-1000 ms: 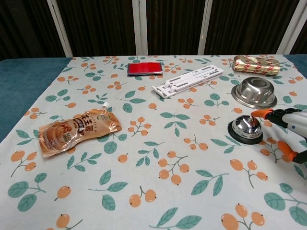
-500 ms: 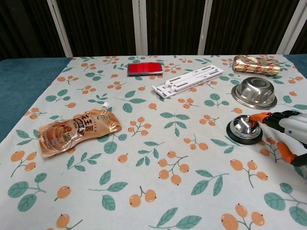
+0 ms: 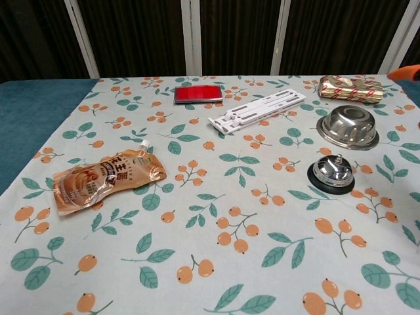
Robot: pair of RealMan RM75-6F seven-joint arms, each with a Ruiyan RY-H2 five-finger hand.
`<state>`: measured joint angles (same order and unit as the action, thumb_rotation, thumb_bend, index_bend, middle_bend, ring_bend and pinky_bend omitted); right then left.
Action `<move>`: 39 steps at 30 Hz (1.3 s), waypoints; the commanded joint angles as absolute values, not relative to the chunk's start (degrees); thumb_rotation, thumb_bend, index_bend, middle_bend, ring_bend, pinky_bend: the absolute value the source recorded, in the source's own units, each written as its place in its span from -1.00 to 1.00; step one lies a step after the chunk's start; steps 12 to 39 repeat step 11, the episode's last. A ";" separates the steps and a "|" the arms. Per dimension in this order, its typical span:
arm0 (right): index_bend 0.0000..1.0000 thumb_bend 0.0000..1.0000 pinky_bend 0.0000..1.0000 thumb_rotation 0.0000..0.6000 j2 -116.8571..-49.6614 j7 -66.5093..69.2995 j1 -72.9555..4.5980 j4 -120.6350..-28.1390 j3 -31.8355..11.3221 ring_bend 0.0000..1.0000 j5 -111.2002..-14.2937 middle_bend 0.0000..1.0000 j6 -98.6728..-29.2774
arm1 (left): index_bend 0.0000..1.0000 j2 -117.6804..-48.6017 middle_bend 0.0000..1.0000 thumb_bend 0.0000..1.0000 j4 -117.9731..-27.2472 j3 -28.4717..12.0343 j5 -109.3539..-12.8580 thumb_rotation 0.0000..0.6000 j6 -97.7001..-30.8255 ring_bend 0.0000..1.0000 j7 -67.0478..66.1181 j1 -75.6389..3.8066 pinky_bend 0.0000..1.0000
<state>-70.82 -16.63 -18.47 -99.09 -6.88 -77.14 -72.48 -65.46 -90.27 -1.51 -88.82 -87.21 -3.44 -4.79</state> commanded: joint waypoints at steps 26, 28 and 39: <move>-1.00 -0.19 -1.00 1.00 -65.56 -8.22 -8.66 -94.97 -0.45 -1.00 -85.92 -1.00 -84.04 | -1.00 -65.61 -1.00 -0.87 -89.90 -1.52 -89.20 1.00 -88.40 -1.00 -4.04 -4.29 -1.00; -1.00 -0.19 -1.00 1.00 -65.56 -8.22 -8.66 -94.97 -0.45 -1.00 -85.92 -1.00 -84.04 | -1.00 -65.61 -1.00 -0.87 -89.90 -1.52 -89.20 1.00 -88.40 -1.00 -4.04 -4.29 -1.00; -1.00 -0.19 -1.00 1.00 -65.56 -8.22 -8.66 -94.97 -0.45 -1.00 -85.92 -1.00 -84.04 | -1.00 -65.61 -1.00 -0.87 -89.90 -1.52 -89.20 1.00 -88.40 -1.00 -4.04 -4.29 -1.00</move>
